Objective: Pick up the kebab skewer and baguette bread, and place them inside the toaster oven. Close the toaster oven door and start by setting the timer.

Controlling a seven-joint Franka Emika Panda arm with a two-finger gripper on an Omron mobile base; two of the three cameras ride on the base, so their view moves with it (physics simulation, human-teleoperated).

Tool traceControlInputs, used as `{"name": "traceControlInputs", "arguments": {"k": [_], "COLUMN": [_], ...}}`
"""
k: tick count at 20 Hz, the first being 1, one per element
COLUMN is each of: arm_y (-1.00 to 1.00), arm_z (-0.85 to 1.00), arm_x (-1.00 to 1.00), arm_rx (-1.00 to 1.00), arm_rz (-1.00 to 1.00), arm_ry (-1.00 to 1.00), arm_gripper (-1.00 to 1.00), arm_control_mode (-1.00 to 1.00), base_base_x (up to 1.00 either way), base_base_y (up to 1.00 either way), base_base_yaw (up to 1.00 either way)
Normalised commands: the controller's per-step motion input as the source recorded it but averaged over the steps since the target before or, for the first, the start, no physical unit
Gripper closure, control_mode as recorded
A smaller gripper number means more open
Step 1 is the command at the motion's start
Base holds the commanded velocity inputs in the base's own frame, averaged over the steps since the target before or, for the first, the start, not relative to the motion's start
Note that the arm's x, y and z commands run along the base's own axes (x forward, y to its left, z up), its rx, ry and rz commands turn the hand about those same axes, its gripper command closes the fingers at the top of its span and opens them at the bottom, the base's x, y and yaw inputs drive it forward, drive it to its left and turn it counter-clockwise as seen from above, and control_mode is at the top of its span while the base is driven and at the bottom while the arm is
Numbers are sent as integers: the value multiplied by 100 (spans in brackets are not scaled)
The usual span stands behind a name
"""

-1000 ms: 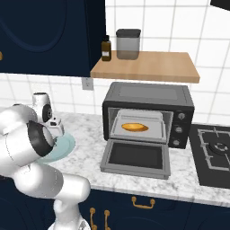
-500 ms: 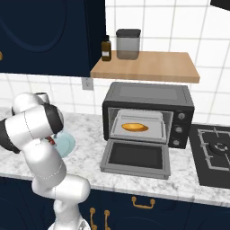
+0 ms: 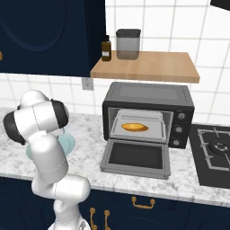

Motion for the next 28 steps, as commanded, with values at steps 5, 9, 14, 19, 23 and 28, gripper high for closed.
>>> {"name": "traceControlInputs", "arguments": {"k": [5,9,14,19,23,28], "arm_y": [0,0,-4,-4,-16,-42], "arm_z": [-7,-40,-18,-2,48,78], "arm_x": [16,0,0,1,-19,-46], "arm_rx": [0,0,0,0,0,0], "arm_rz": [2,2,1,3,4,5], "arm_ry": [-3,-9,-5,0,0,0], "arm_gripper": [-100,100,100,100,100,100], "arm_control_mode": [-100,-100,-100,-100,-100,-100], "base_base_x": [0,0,0,0,0,0], "base_base_y": [0,0,0,0,0,0], "base_base_yaw": [0,0,0,0,0,0]}}
